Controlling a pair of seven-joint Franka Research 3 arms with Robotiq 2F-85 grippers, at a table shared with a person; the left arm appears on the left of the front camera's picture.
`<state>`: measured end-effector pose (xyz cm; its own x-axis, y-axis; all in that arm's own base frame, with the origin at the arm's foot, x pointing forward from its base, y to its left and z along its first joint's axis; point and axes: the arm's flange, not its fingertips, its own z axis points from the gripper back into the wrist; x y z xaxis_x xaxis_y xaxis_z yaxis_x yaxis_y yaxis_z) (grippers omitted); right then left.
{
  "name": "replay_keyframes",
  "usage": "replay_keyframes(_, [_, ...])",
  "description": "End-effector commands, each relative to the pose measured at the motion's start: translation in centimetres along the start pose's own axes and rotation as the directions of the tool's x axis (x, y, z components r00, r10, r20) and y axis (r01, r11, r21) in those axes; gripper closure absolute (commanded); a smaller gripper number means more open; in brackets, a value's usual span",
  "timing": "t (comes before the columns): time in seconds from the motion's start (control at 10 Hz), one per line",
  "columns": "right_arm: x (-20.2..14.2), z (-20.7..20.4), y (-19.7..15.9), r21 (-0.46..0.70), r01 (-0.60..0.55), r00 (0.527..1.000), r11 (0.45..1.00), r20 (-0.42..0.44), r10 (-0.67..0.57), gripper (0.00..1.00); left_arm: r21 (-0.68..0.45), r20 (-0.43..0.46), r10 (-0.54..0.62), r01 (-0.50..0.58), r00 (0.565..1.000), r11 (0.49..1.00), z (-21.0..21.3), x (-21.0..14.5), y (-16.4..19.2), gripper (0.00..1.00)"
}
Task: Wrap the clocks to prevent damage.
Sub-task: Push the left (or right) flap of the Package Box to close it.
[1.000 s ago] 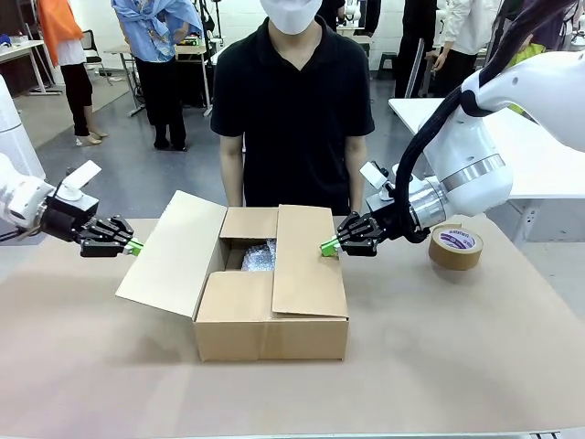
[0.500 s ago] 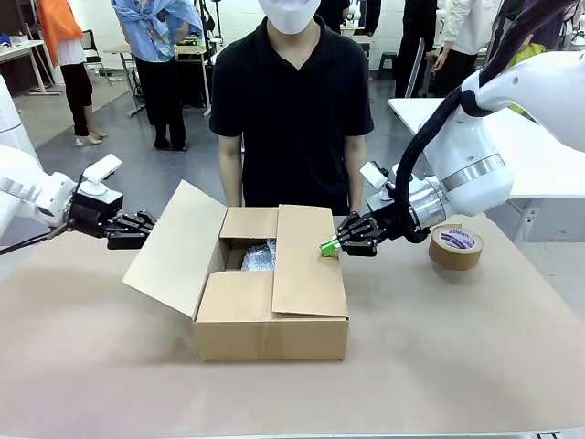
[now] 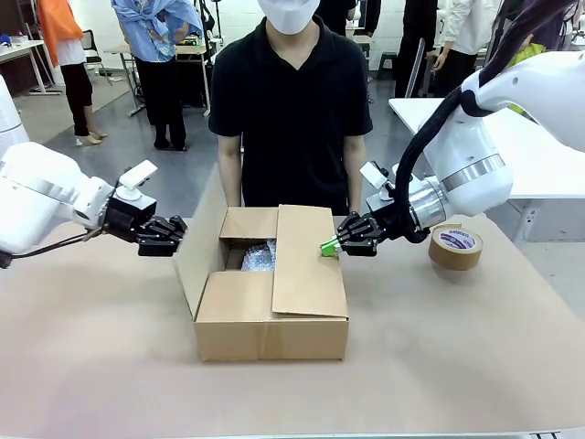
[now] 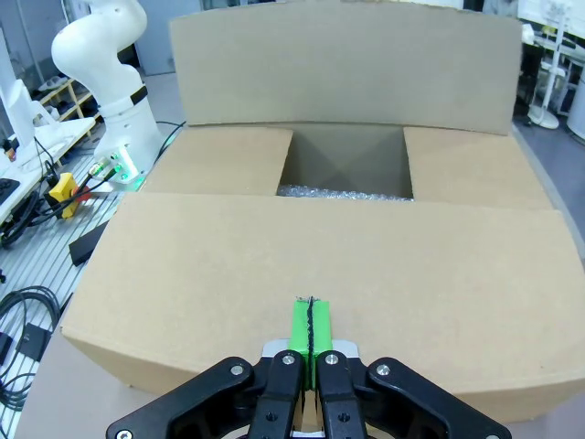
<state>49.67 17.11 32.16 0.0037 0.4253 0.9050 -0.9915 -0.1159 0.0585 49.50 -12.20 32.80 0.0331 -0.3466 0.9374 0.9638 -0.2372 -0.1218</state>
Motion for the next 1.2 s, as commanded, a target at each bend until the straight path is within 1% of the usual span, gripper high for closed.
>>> replay_keyframes(0.0, [-0.3,-0.3,0.0,-0.001,0.005,1.0,1.0,-0.007,-0.005,0.99,0.006,-0.012,-0.007,0.007,1.0,1.0,-1.0,0.5,1.3,1.0])
replay_keyframes(0.2, [-0.3,-0.3,0.0,-0.001,0.005,1.0,1.0,-0.007,-0.005,0.99,0.006,-0.003,-0.025,0.025,1.0,1.0,-1.3,1.2,1.7,1.0])
replay_keyframes(0.6, [-0.3,-0.3,0.0,-0.001,0.005,1.0,1.0,-0.007,-0.005,0.99,0.028,-0.026,-0.057,0.058,0.998,0.998,-1.9,1.3,2.5,1.0])
replay_keyframes(0.9, [-0.3,-0.3,0.0,-0.001,0.005,1.0,1.0,-0.007,-0.005,0.99,0.039,-0.092,-0.052,0.055,0.994,0.998,-2.8,0.4,3.9,1.0])
replay_keyframes(1.1, [-0.3,-0.3,0.0,-0.001,0.005,1.0,1.0,-0.007,-0.005,0.99,0.041,-0.118,-0.037,0.042,0.992,0.998,-2.9,0.0,4.5,1.0])
